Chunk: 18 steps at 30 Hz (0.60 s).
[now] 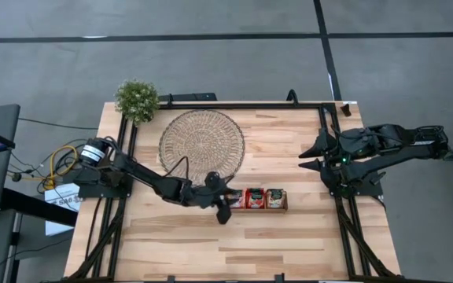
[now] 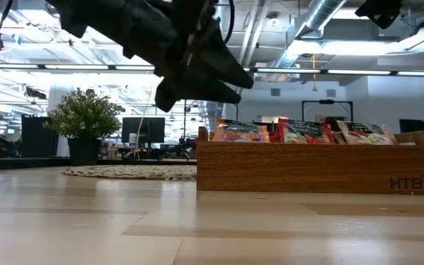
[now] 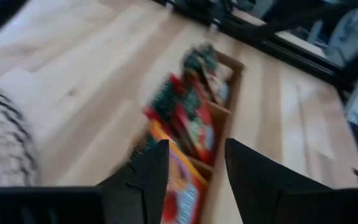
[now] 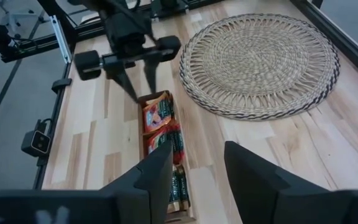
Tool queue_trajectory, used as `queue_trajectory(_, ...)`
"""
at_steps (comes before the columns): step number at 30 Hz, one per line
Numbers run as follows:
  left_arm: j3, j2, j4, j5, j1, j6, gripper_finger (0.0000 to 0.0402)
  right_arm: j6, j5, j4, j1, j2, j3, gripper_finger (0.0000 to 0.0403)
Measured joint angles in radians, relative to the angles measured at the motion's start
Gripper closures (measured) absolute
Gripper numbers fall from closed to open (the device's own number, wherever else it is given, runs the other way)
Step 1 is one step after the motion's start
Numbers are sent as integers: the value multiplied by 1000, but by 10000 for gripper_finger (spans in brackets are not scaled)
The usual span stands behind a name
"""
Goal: Pick & Place Tea
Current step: Put the orange tea bag into the left slot of the wooden organizer
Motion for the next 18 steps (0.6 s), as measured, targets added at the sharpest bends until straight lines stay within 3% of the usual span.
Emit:
queue_trajectory(5, 0, 0, -2, -22, 52, 3, 253, 2, 0, 0, 0, 0, 0, 268)
queue_trajectory(18, 0, 2, -80, 181, 135, -32, 253, 2, 1, 1, 0, 0, 0, 266)
